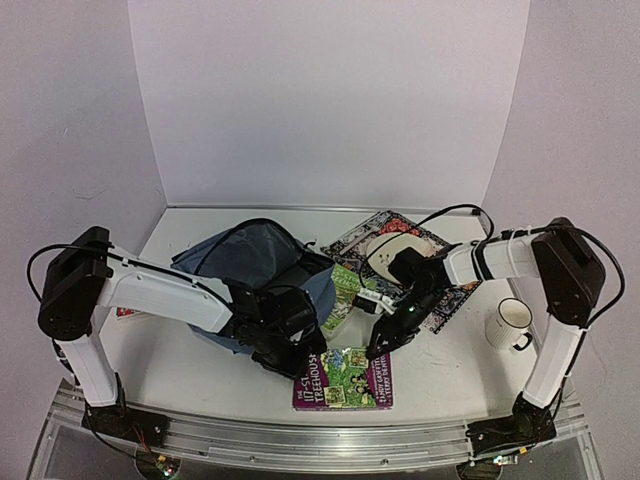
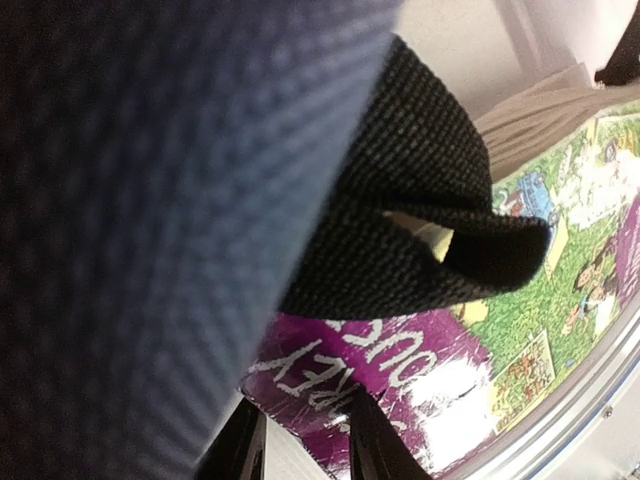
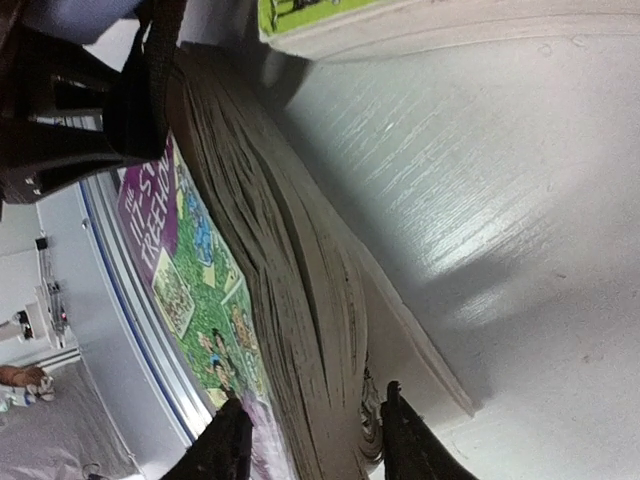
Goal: Pack the student bag
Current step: Grab the book from the corner of the board, then pass from the right arm to the left
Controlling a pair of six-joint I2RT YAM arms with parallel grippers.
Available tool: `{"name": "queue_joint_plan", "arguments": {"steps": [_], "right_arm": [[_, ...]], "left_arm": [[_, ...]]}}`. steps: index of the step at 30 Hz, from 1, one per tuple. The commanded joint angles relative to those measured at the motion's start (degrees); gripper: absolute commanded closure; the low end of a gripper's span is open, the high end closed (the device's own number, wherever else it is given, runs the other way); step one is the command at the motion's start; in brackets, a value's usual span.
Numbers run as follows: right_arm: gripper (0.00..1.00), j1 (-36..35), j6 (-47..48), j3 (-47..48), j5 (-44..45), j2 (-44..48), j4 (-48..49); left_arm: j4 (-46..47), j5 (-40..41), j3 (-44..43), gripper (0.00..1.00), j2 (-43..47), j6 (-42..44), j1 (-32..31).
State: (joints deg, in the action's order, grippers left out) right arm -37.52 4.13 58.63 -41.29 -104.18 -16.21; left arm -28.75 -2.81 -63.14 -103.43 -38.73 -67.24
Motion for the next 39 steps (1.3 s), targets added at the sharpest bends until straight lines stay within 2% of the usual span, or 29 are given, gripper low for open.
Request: {"name": "queue_joint_plan", "arguments": {"steps": [1, 4, 5, 8, 13, 18, 21, 25, 31, 39], "right_arm": [[0.73, -0.3, 4.1, 1.8, -4.3, 0.5, -6.0], [0.96, 0.2, 4.1, 1.9, -4.1, 3.0, -7.2], [0.99, 0.5, 4.0, 1.9, -4.2, 3.9, -7.6], [1.00, 1.3, 3.1, 2.1, -4.4, 7.6, -8.8], [1.00, 2.2, 0.4, 4.0, -4.2, 14.6, -11.0], [1.00, 4.2, -3.2, 8.6, -3.2, 21.0, -12.9], [1.00, 5.3, -6.5, 13.1, -2.4, 23.9, -13.9], [1.00, 6.4, -11.0, 20.0, 0.0, 25.6, -14.5], [1.00, 6.9, -17.9, 28.6, 7.1, 25.6, -14.1], [1.00, 6.9, -28.7, 30.4, 9.1, 27.6, -2.9]], "left_arm": [[1.9, 2.4, 1.8, 0.72, 0.7, 1.4, -0.2], [2.3, 4.5, 2.0, 0.72, 2.2, 1.0, -0.2], [2.4, 4.8, 2.1, 0.72, 2.9, 0.9, -0.2], [2.4, 6.0, 1.9, 0.69, 5.2, 0.7, -0.2], [2.4, 8.5, -0.3, 0.57, 10.2, 0.5, -0.3], [2.4, 11.6, -4.7, 0.36, 15.2, -0.7, 0.9], [4.0, 11.1, -5.5, 0.30, 18.1, -2.9, 4.4], [9.8, 6.3, -3.5, 0.24, 22.2, -6.7, 9.7], [14.3, 7.9, -3.0, 0.11, 26.6, -10.8, 11.7], [31.6, 4.0, 3.1, 0.02, 29.1, -19.0, 15.1]]}}
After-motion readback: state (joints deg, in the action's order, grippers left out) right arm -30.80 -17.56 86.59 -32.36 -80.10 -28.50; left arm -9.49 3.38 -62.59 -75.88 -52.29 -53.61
